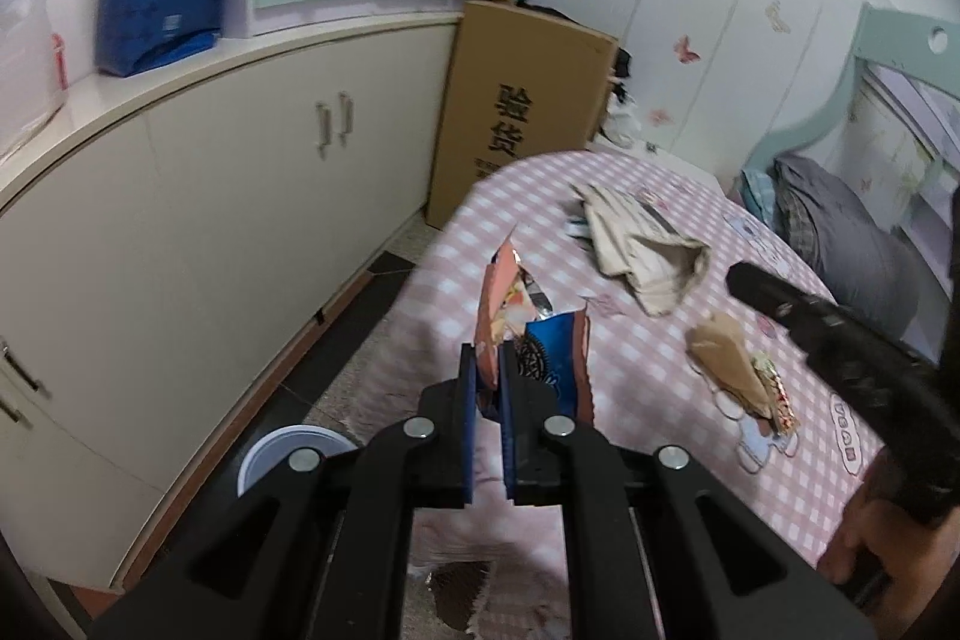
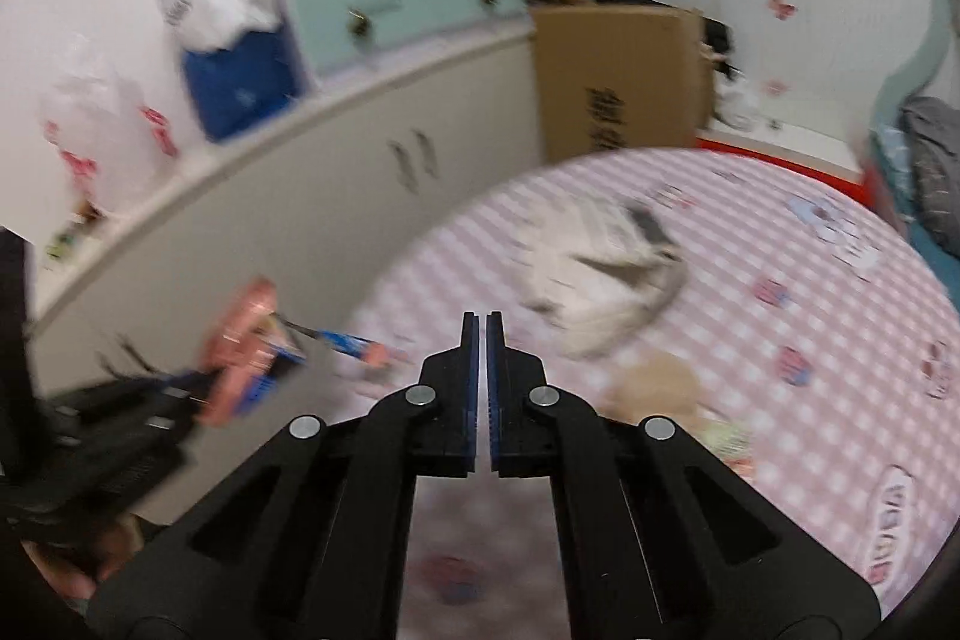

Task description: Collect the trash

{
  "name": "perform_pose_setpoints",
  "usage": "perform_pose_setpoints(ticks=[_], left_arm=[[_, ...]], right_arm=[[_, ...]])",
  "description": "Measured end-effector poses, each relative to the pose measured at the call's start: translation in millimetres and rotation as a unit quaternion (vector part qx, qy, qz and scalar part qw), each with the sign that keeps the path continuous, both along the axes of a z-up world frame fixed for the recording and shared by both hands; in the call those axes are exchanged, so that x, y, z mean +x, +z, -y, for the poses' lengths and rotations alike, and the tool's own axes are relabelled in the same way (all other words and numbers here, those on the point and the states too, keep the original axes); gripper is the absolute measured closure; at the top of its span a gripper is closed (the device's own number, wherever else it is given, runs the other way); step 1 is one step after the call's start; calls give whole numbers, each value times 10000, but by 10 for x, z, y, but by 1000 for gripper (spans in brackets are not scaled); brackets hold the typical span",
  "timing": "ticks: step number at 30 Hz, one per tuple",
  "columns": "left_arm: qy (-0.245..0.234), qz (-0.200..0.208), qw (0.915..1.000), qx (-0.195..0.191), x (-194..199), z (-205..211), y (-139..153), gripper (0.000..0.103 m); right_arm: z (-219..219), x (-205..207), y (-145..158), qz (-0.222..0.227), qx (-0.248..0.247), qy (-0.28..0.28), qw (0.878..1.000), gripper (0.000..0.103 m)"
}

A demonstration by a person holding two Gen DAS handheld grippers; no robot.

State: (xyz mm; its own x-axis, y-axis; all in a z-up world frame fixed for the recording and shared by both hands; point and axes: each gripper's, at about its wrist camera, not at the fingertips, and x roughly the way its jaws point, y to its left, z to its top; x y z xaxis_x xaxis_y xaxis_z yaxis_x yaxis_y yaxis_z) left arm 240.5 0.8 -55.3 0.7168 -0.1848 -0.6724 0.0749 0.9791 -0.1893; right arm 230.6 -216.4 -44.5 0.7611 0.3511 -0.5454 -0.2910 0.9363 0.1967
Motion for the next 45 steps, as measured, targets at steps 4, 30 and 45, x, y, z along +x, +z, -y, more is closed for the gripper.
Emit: perform_pose_setpoints(ticks=[4, 30, 45], left_arm=[[249, -48, 9997, -57, -10, -316, -23, 97], [-17, -407, 9992, -1, 210, -122, -312, 97], [559, -457, 9974, 66, 81, -742, -316, 97]], right_arm=[[-346, -6, 113, 59, 73, 303, 9995, 100], [218, 313, -599, -823, -1028, -940, 9868, 99], [-899, 11, 9, -273, 399, 921, 9946, 100]])
